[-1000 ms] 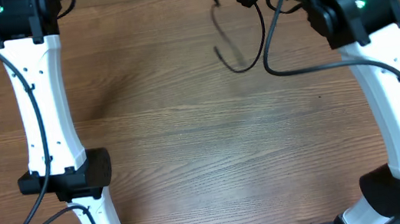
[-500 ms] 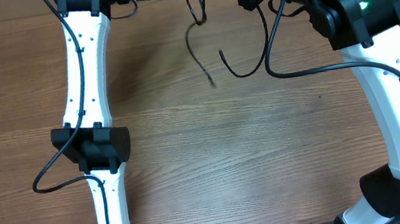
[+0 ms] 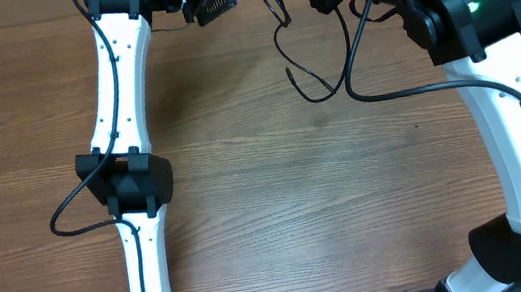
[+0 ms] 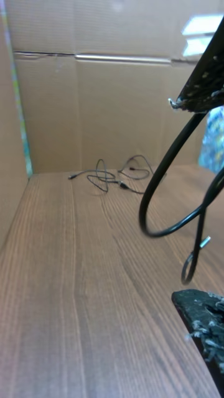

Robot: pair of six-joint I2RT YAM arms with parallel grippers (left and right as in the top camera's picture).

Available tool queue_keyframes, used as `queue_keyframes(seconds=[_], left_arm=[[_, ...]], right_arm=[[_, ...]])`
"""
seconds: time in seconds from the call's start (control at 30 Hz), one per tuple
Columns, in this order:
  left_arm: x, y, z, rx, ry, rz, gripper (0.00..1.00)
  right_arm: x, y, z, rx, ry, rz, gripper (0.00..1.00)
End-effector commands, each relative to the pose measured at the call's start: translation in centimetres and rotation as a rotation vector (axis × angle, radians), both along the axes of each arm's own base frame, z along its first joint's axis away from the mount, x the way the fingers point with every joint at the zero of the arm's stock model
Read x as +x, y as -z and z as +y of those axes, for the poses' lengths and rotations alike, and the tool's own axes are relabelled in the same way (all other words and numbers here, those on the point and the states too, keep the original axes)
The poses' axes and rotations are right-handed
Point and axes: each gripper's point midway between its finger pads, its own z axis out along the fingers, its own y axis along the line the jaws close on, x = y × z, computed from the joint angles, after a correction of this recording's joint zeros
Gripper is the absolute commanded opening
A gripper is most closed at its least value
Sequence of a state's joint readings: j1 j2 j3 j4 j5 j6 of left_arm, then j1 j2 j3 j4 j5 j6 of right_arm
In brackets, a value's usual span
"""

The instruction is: Untangle cables

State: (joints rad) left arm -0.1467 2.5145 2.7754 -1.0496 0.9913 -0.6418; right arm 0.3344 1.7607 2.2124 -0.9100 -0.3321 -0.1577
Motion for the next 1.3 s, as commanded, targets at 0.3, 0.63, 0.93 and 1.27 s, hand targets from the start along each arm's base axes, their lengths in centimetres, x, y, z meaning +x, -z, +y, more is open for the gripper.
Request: queue_keyframes(seconds=[0.3,0.63,0.93,1.27], left_arm=[[0.7,2.1,-2.7,-0.119,-0.092,0.332,0.86],[1.9,0.3,-3.0,-0.222,-0.164,0.449,0.82],[1.4,-0.7,-4.2,-0.258,-0.122,0.466,0.82],[1.5,-1.4,-5.3,-0.267,-0.101,0.405,0.04]], right_arm=[[-0.1,-0.7,-0.4,0.005,0.01,-0.012,0.04],[-0.1,-0.7,-0.4,0.005,0.011,-0.013,0.04],[-0.1,-0.7,-0.4,0.005,0.01,-0.013,0.04],[-0.3,-0.4,-0.4,-0.001,0.011,0.002,0.04]])
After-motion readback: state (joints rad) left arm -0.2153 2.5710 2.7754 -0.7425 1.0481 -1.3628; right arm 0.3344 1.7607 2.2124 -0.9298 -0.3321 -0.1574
